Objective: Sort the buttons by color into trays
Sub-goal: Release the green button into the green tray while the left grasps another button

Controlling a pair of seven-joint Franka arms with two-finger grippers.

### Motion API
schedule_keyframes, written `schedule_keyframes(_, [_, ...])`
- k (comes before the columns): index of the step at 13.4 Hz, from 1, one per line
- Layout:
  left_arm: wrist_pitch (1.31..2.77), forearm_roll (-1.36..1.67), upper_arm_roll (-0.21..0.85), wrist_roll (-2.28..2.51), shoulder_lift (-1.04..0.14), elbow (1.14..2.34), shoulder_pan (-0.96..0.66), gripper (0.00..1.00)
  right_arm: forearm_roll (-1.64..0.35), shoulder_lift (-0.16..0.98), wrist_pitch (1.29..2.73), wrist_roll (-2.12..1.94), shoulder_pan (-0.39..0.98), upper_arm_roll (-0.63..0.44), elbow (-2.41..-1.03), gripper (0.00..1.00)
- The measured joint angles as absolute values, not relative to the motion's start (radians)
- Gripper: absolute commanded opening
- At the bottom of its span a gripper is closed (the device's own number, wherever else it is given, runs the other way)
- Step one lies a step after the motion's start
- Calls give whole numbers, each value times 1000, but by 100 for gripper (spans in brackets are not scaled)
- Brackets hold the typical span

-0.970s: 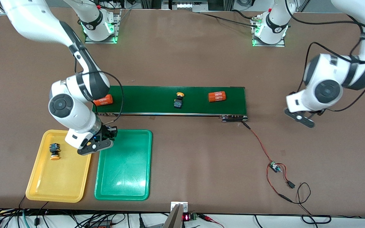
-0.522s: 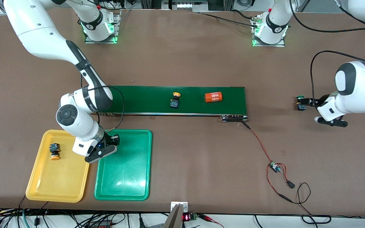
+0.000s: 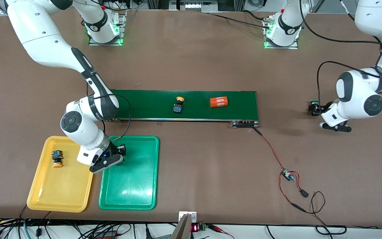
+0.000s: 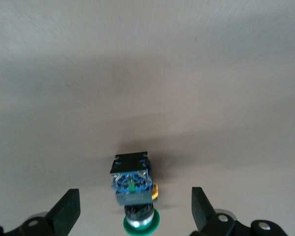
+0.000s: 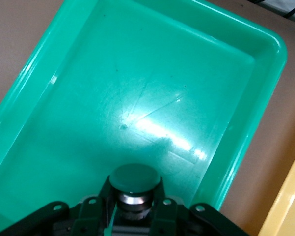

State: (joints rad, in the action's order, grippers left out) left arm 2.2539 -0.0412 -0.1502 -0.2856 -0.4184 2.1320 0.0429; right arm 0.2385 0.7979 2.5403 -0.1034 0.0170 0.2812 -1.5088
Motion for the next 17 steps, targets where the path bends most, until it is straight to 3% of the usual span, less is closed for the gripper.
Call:
schedule_keyframes(1, [2269,-42,-155,-287,-432,2143,43,85,238,798,2541,-103,17,281,-1508,80])
schedule_keyframes(2, [2273,-43,-158,-288,-446,2146,43,58,238,798,2541,-103,18,281,-1507,80])
schedule_keyframes(3, [2273,-43,-159,-288,-459,2148,43,39,238,798,2541,-103,18,281,-1506,80])
schedule_keyframes(5, [2273,-43,-160,-288,-475,2148,42,23,232,798,2541,-102,18,282,-1505,80])
schedule_keyframes(8, [2258,-43,-160,-288,-449,2128,42,14,131,782,2471,-55,28,284,-1497,88])
schedule_keyframes(11, [2155,-41,-149,-287,-412,2086,37,13,89,714,2308,90,63,287,-1483,89])
schedule_keyframes(17, [1786,161,-86,-276,-370,1930,18,13,76,595,2062,350,78,288,-1494,89])
